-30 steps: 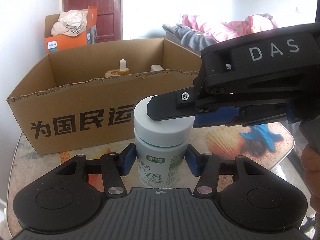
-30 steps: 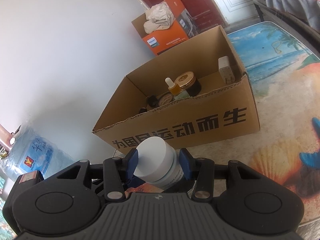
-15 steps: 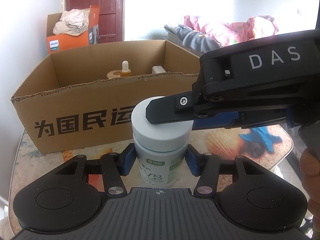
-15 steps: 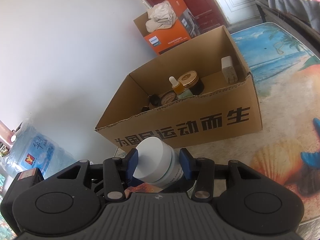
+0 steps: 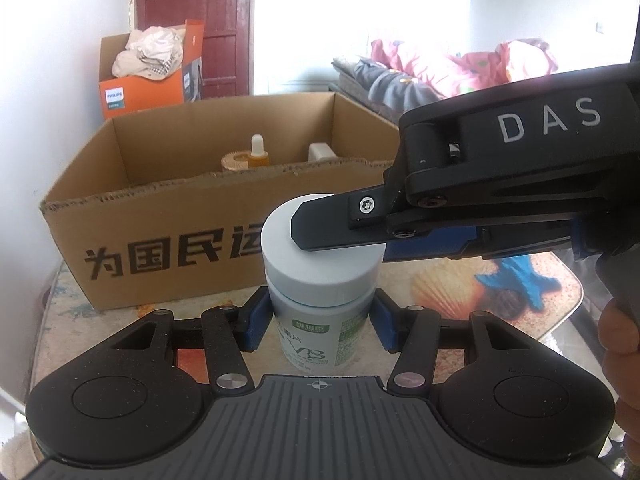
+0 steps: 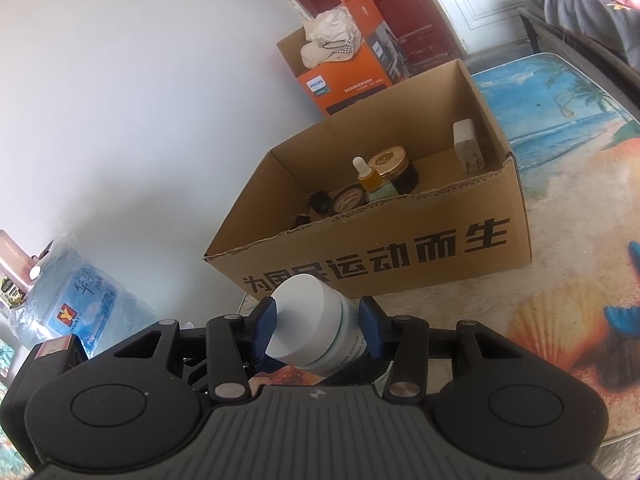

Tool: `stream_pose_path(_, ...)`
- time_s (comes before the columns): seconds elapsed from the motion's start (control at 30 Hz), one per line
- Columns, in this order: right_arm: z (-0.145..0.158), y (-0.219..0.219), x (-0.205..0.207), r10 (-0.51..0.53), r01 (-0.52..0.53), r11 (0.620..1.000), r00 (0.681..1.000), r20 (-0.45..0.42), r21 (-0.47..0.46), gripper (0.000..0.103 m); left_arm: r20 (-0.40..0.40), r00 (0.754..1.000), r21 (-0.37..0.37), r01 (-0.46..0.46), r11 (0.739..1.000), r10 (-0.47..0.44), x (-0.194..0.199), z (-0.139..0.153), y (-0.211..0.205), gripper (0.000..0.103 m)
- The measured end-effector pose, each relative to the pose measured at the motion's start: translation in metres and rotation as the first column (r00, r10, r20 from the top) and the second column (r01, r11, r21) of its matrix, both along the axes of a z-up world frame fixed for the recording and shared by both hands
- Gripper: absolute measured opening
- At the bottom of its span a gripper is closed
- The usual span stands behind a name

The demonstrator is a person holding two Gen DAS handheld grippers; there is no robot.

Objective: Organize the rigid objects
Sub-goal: 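Grasp the white supplement jar with the right gripper and lift, then lower the white jar into the box and open the right gripper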

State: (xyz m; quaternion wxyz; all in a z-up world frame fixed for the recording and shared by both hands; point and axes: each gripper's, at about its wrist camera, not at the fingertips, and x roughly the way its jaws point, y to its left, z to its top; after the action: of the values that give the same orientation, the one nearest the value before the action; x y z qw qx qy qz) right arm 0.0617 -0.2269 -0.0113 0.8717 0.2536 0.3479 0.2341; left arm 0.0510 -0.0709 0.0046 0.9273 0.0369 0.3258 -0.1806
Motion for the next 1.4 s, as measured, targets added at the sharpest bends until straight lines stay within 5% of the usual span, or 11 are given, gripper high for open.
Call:
stream_pose_path(0.37, 0.078, 0.007, 0.0, 0.064, -0.058, 0.998, 0.974, 0.218, -0.035, 0.049, 0.169, 0.985, 0.043, 0.025, 0.999, -0.032, 0.007, 0.072, 0.008, 0.053)
stream_pose_path(0.53, 0.106, -0.003, 0.022, 0.059, -0.042, 0.997, 0.959, 0.278, -0.064, 0.049, 0.173, 0.981, 0.025, 0.081, 0.996, -0.084, 0.043, 0.1, 0.001, 0.053)
stream_pose_path(0.73, 0.1, -0.027, 0.074, 0.029, -0.014, 0.998, 0.973, 0.228, -0.066, 0.049, 0.08, 0.988, 0.015, 0.132, 0.991, -0.133, 0.105, 0.094, -0.023, 0.053)
stream_pose_path(1.07, 0.032, -0.054, 0.148, 0.043, -0.041, 0.998, 0.999, 0.032, -0.051, 0.049, -0.18, 0.969, 0.0, 0.17, 0.985, -0.167, 0.17, 0.036, -0.038, 0.053)
stream_pose_path(1.4, 0.017, -0.041, 0.161, 0.089, -0.077, 0.976, 0.995, 0.049, -0.205, 0.049, -0.306, 0.939, 0.026, 0.177, 0.984, -0.16, 0.185, 0.02, -0.039, 0.053)
